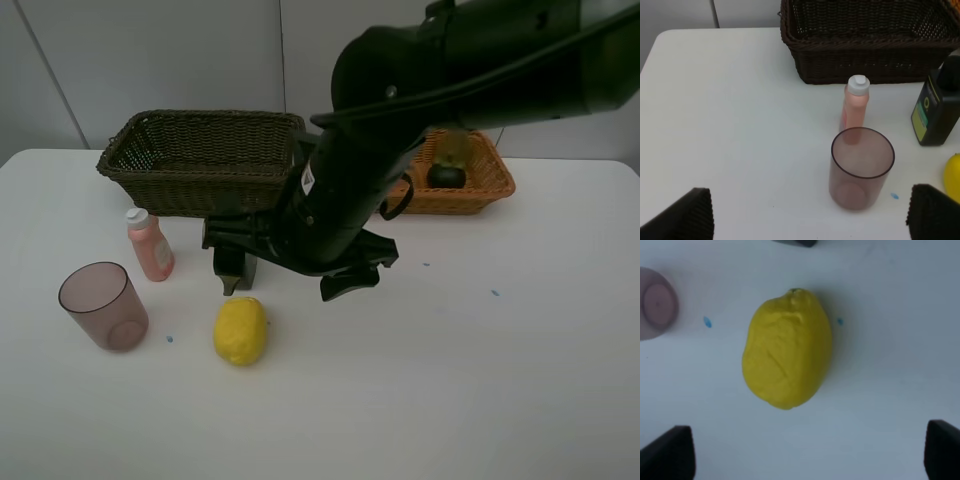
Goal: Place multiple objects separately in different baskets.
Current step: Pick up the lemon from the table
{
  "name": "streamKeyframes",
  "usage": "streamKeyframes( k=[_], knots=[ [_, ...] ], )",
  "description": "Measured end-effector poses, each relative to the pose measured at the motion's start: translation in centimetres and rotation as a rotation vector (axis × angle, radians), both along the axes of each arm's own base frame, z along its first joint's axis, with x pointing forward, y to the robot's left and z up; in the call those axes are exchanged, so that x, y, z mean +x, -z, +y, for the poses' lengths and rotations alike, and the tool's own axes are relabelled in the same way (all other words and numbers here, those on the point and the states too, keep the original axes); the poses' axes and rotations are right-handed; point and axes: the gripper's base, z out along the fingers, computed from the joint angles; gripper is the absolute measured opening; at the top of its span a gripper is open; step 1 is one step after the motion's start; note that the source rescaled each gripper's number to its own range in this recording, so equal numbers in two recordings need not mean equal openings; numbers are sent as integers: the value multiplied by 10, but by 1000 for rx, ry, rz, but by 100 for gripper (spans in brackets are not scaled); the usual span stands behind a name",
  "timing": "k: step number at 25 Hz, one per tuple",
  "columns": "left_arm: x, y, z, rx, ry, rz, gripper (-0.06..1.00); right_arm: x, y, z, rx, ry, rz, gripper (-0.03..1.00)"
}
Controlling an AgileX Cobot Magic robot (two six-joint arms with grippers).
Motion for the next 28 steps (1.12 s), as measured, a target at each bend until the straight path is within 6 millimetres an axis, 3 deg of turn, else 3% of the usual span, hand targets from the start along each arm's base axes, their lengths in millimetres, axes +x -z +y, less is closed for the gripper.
streamKeyframes(
  k=[15,23,28],
  knots=[
    [0,0,0,0,0,0,100,-13,41,33,10,-76,-20,98],
    [0,0,0,0,0,0,100,-23,41,40,-32,-175,-84,97],
    [0,0,0,0,0,0,100,-17,43,52,-40,-188,-93,97]
  ],
)
